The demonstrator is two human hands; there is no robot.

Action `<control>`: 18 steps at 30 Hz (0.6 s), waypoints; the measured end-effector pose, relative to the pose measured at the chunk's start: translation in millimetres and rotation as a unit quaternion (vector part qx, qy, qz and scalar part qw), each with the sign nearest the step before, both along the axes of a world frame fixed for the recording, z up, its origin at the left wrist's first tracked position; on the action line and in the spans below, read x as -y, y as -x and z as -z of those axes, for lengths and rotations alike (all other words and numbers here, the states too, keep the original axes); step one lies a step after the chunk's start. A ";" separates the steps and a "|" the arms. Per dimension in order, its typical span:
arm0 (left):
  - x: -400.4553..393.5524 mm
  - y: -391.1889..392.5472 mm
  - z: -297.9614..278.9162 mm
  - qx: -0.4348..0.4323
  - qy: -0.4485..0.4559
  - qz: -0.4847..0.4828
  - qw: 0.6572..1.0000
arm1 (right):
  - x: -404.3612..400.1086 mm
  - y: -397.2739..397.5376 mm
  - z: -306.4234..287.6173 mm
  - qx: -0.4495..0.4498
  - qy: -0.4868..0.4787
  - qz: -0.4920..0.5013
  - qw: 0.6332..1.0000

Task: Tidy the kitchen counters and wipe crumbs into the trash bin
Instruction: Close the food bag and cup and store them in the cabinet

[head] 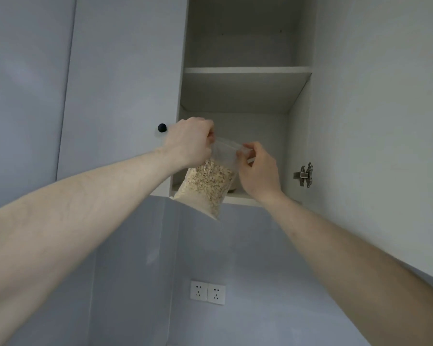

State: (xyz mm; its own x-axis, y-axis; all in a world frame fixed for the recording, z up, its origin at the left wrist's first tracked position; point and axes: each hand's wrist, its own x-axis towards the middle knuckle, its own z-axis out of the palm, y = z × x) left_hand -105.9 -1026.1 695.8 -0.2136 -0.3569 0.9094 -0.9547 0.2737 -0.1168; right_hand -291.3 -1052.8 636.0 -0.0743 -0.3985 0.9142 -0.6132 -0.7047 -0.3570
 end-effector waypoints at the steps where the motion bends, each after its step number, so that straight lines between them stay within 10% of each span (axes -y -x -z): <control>1: 0.8 2.6 -3.6 -0.002 0.000 -0.001 1.000 | 2.1 -0.4 2.1 0.015 -0.004 -0.005 1.000; 18: 74.1 24.9 -26.0 -0.181 -0.192 0.086 0.961 | 68.3 1.9 -37.1 0.192 -0.016 0.034 0.981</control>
